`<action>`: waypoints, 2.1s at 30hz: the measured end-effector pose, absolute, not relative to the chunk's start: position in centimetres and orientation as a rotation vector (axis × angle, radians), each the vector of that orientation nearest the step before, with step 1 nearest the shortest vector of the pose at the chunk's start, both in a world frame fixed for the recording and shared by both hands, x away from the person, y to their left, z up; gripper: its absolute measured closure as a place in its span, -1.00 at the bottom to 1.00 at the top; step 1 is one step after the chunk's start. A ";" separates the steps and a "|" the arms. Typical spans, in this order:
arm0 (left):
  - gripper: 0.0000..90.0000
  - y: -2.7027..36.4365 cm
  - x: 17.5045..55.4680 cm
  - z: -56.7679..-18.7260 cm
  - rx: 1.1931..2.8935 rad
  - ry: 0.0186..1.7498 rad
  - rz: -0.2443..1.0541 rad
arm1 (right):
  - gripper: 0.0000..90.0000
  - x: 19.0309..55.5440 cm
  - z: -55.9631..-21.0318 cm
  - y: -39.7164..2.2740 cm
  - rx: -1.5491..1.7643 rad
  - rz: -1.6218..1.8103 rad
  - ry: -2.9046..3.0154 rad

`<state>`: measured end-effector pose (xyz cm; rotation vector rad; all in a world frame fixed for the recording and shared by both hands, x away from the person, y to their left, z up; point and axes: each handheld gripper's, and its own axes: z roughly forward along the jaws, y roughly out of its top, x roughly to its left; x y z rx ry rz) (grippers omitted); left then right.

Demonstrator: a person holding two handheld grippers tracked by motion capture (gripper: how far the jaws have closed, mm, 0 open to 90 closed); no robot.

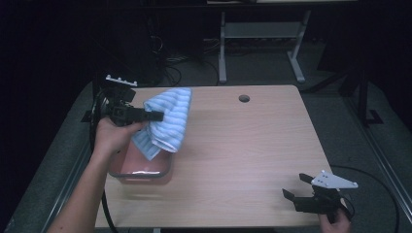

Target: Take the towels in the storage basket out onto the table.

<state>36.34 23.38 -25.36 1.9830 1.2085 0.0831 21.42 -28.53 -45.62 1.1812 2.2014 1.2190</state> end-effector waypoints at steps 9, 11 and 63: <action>0.36 21.2 36.8 -24.7 2.001 1.171 0.074 | -0.70 21.5 -45.6 -28.6 1.185 1.223 2.197; 0.36 20.7 36.9 -24.6 2.009 1.162 0.071 | -0.69 21.5 -45.7 -28.6 1.189 1.220 2.201; 0.36 8.4 39.5 -27.0 2.122 1.002 -0.057 | -0.69 21.5 -45.8 -28.7 1.188 1.241 2.198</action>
